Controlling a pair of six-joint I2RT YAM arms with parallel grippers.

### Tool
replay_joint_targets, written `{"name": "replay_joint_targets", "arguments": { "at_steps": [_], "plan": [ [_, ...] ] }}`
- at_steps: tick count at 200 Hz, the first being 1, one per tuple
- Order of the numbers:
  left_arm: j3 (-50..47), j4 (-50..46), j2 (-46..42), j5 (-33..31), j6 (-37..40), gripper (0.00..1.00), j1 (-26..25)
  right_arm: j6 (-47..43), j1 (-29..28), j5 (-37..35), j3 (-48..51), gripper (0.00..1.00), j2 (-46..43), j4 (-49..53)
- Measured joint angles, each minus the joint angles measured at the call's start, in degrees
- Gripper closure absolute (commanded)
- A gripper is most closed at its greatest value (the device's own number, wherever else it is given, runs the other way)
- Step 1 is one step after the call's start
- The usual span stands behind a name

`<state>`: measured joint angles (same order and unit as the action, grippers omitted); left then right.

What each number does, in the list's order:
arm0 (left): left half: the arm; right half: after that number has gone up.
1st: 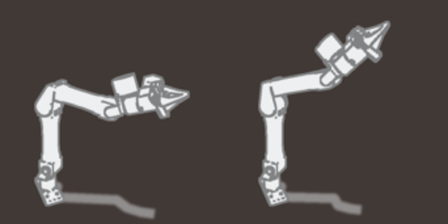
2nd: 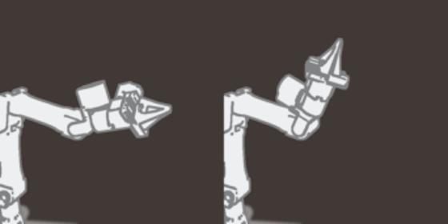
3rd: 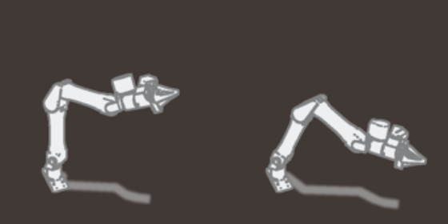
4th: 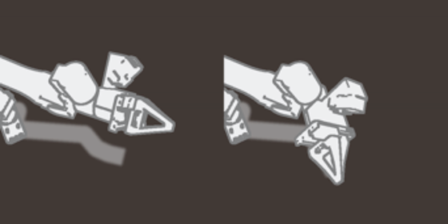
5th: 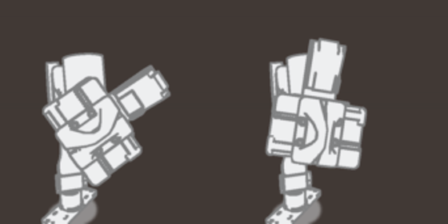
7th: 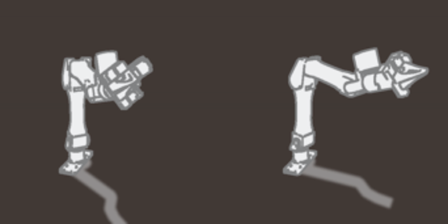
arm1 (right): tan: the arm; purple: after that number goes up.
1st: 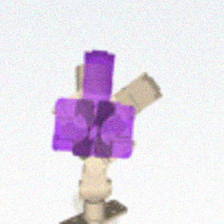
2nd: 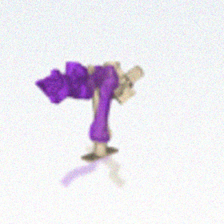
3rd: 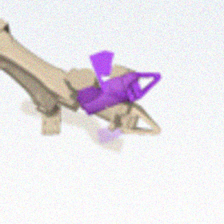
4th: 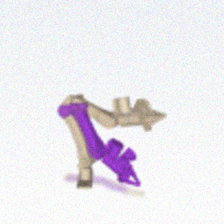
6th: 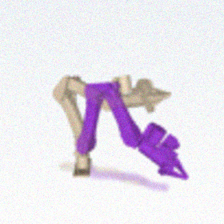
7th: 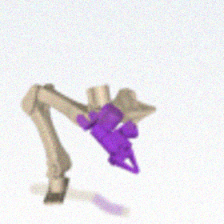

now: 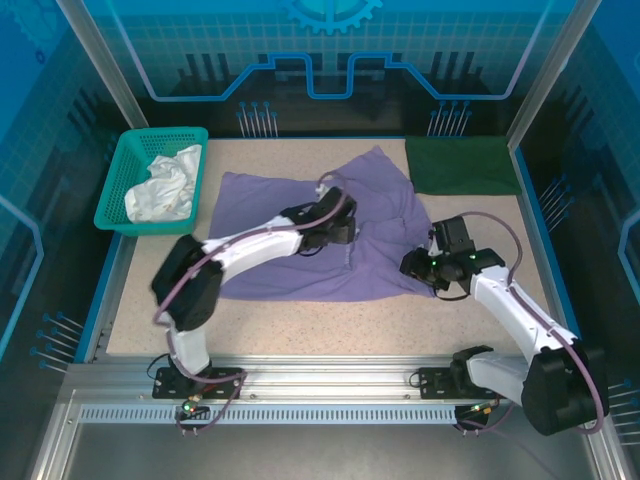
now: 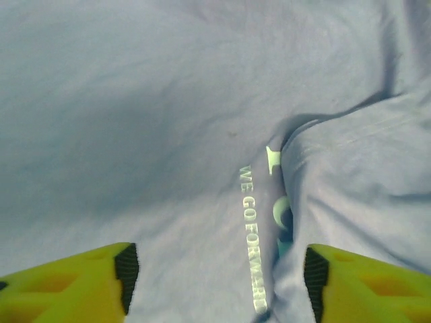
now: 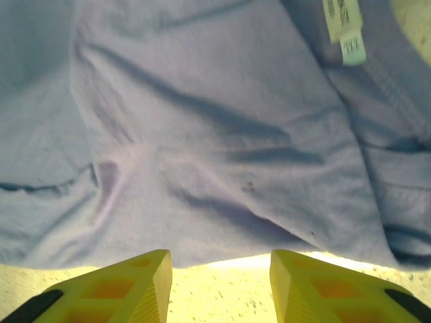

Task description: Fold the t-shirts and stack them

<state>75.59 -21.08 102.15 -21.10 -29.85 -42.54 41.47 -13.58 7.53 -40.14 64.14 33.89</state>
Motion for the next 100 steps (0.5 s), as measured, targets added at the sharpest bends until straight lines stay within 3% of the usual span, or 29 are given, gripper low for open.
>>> {"name": "replay_joint_targets", "arguments": {
  "at_steps": [22,45,72,100],
  "plan": [
    [-13.0,1.1,-12.3,0.4,-5.1,0.48,0.3,-1.0,0.0,0.2,0.0,0.65,4.2,1.2],
    [-24.4,1.5,-18.6,1.1,-10.1,0.53,2.3,-1.9,-0.3,0.2,-0.8,0.68,10.0,1.2],
    [-36.4,0.0,-20.5,1.3,-16.7,0.54,10.8,-2.7,1.5,-0.5,-1.4,0.71,15.4,1.0],
    [-41.4,-1.0,-23.8,-0.3,-21.2,0.51,17.2,-2.6,5.8,-1.7,-0.9,0.63,17.9,1.2]
  ]
}}
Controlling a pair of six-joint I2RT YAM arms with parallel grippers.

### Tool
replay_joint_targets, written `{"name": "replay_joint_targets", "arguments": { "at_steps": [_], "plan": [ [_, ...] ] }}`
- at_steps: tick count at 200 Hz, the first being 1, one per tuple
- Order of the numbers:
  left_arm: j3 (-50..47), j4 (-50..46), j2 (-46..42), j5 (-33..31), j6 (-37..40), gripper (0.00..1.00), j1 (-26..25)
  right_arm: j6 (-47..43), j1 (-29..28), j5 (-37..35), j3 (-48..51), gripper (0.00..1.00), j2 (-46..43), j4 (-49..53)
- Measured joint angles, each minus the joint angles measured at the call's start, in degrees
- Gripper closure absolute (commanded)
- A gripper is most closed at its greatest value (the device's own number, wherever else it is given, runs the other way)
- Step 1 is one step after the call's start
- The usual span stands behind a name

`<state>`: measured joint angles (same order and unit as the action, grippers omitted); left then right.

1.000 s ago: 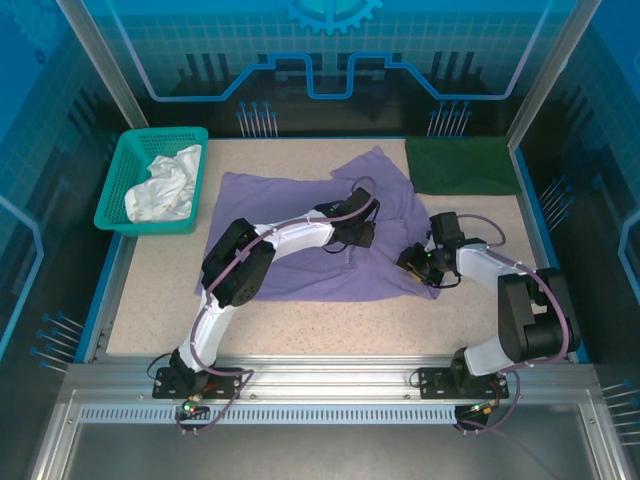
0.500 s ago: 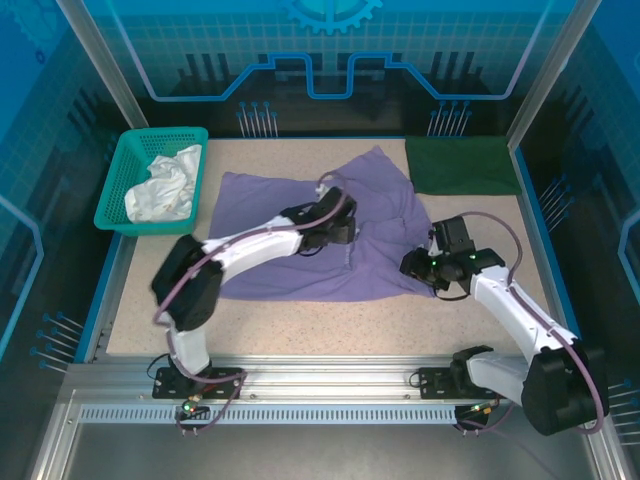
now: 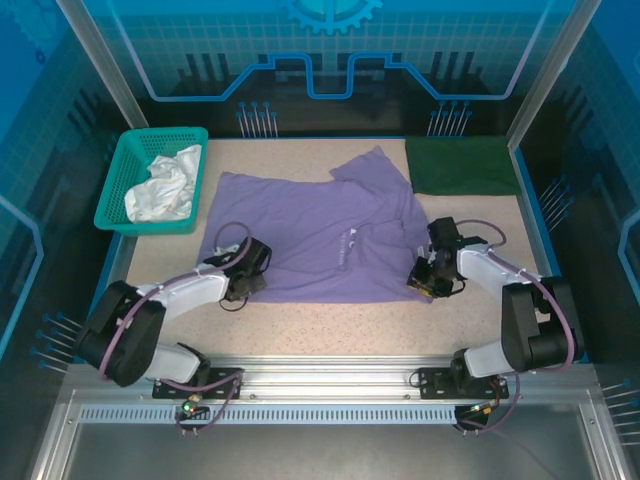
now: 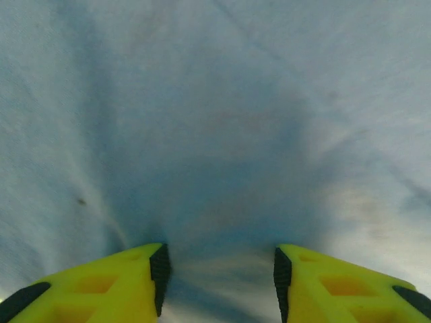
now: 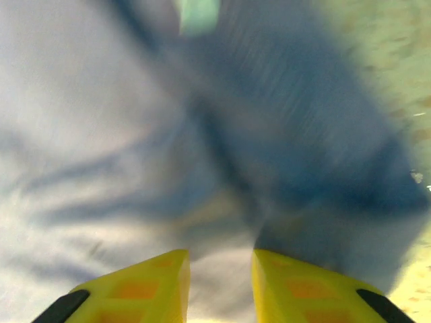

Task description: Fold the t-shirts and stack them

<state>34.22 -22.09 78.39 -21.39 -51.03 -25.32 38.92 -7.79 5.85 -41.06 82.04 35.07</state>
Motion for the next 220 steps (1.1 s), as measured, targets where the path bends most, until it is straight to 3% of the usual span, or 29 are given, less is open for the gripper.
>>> {"name": "replay_joint_targets", "arguments": {
  "at_steps": [24,61,73,88,104,130,179,220],
  "plan": [
    [-1.4,-1.9,-2.2,-1.3,-2.8,0.50,1.2,1.2,3.5,-0.9,1.8,0.59,-0.8,-0.1],
    [-1.6,-4.1,-3.7,-1.2,-3.3,0.38,2.0,3.5,6.5,-1.5,4.5,0.57,-8.7,1.1],
    [-1.6,-4.8,-5.9,-0.2,-2.7,0.35,2.0,4.4,4.1,-2.9,4.7,0.52,-13.6,2.0],
    [-0.8,-6.5,-10.1,0.2,-1.9,0.33,2.0,6.2,-4.5,-5.8,3.7,0.51,-21.2,3.4],
    [1.1,-7.6,-14.6,0.2,-0.8,0.41,2.0,8.0,-13.4,-8.0,1.4,0.54,-24.3,3.5],
    [2.9,-7.1,-16.4,0.3,1.1,0.58,2.0,10.3,-19.2,-9.0,-1.1,0.60,-17.5,2.6],
    [2.7,-5.6,-7.1,1.2,1.2,0.57,4.4,10.9,-19.5,-10.4,-2.1,0.61,3.4,-0.1],
    [-0.5,-4.0,-2.0,4.3,-1.7,0.55,8.0,14.0,-19.6,-11.0,-2.2,0.60,4.1,-1.2]
  ]
}}
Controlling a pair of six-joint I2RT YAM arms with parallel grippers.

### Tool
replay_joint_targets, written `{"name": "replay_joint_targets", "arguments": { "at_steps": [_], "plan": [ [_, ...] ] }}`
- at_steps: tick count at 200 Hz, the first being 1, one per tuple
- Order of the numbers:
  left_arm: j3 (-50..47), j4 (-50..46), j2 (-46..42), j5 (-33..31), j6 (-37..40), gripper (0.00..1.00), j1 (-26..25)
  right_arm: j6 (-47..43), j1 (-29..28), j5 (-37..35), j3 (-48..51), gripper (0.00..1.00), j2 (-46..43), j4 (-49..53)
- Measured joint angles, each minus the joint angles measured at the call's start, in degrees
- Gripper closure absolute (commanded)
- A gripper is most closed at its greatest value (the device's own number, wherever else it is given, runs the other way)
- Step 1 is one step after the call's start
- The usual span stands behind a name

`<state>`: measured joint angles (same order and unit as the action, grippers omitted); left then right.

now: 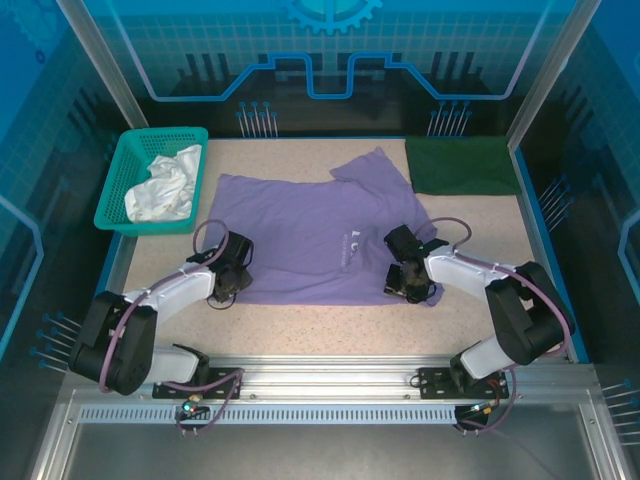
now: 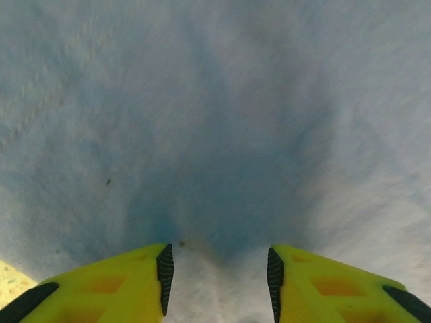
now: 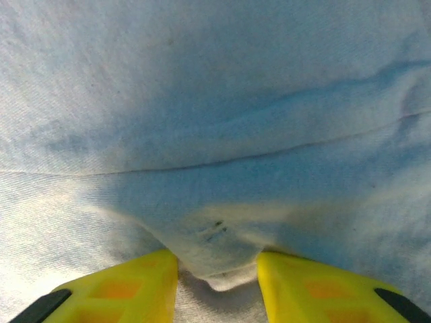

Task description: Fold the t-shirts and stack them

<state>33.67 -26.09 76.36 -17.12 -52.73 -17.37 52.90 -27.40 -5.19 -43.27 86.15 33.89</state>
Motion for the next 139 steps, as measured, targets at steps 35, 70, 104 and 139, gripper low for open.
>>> {"name": "replay_joint_targets", "arguments": {
  "at_steps": [35,70,104,139],
  "plan": [
    [-3.1,0.9,-3.7,0.5,-2.5,0.55,0.0,4.1,-1.6,-1.6,4.1,0.59,-3.8,-3.8],
    [-6.9,-1.5,-10.5,0.5,-4.4,0.54,0.0,8.7,-4.6,-2.3,9.4,0.57,-10.2,-5.5],
    [-9.1,-4.4,-15.0,0.9,-6.0,0.54,0.0,11.9,-5.5,-1.4,13.8,0.57,-16.6,-5.2],
    [-11.2,-8.5,-21.5,1.4,-7.6,0.52,-0.2,14.9,-6.9,-0.4,15.9,0.58,-21.0,-3.0]
  ]
}}
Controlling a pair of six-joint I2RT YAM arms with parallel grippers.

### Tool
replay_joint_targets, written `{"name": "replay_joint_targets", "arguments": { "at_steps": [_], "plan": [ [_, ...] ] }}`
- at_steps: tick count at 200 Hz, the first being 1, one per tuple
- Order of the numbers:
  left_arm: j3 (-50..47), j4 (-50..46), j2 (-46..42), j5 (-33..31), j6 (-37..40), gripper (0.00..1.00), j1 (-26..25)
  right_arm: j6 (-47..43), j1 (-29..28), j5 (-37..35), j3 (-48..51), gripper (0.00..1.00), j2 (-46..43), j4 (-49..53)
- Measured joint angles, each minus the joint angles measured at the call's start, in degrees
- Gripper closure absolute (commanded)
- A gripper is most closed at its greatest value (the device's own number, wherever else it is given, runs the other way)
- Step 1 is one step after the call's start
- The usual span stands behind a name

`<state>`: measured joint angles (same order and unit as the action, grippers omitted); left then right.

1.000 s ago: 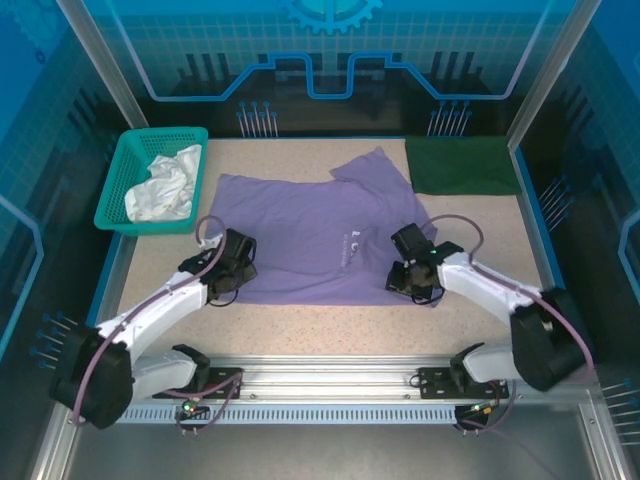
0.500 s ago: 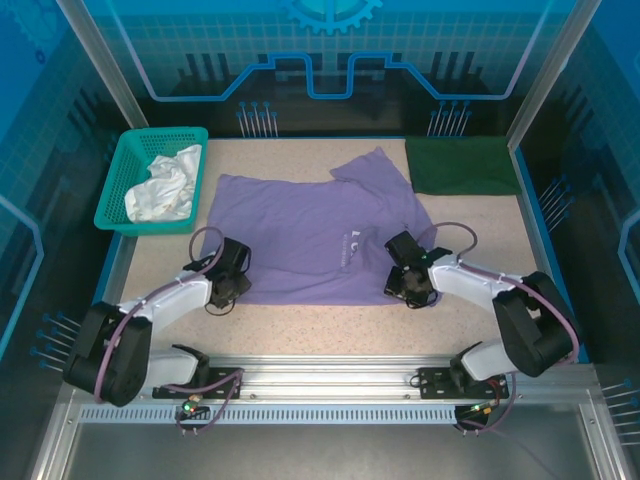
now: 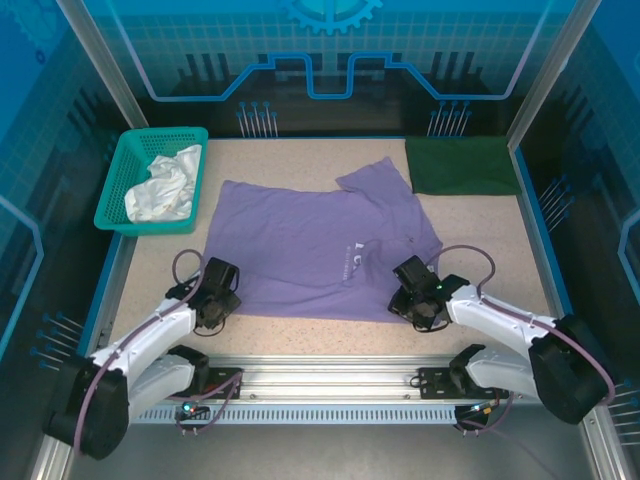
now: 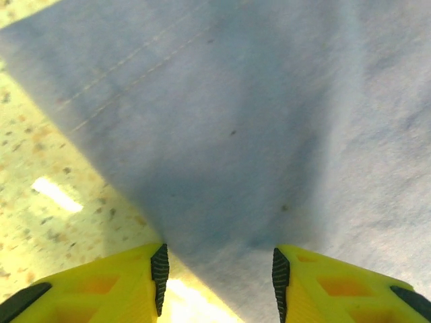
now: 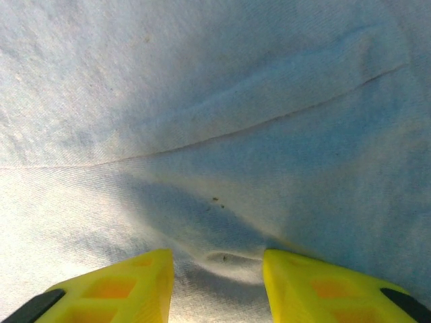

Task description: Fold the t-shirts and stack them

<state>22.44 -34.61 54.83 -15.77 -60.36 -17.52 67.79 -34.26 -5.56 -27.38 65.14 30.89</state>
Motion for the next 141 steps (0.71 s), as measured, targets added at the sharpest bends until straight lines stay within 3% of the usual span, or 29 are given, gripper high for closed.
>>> {"name": "replay_joint_targets", "arguments": {
  "at_steps": [46,69,82,112,124,141],
  "plan": [
    [-0.2,-6.7,-10.5,0.2,-1.2,0.46,-0.3,4.8,-2.1,1.0,2.4,0.55,-7.2,6.0],
    [1.7,-9.9,-11.1,0.7,-0.5,0.41,-0.3,5.8,-2.6,-0.5,1.2,0.46,-12.3,13.4],
    [5.0,-11.7,-10.4,1.0,0.7,0.37,-0.3,5.3,-2.7,-3.0,-2.1,0.31,-15.3,17.7],
    [21.6,-13.2,-2.7,0.7,4.8,0.30,-0.3,-3.5,-1.6,-10.1,-14.4,0.12,-16.5,16.8],
    [30.2,-12.3,3.8,0.1,7.2,0.29,-0.2,-9.3,0.8,-11.1,-19.4,0.12,-13.1,12.6],
    [41.6,-11.4,13.8,-0.2,10.3,0.30,0.2,-16.3,6.4,-9.5,-27.1,0.24,-4.1,7.2]
  ]
}}
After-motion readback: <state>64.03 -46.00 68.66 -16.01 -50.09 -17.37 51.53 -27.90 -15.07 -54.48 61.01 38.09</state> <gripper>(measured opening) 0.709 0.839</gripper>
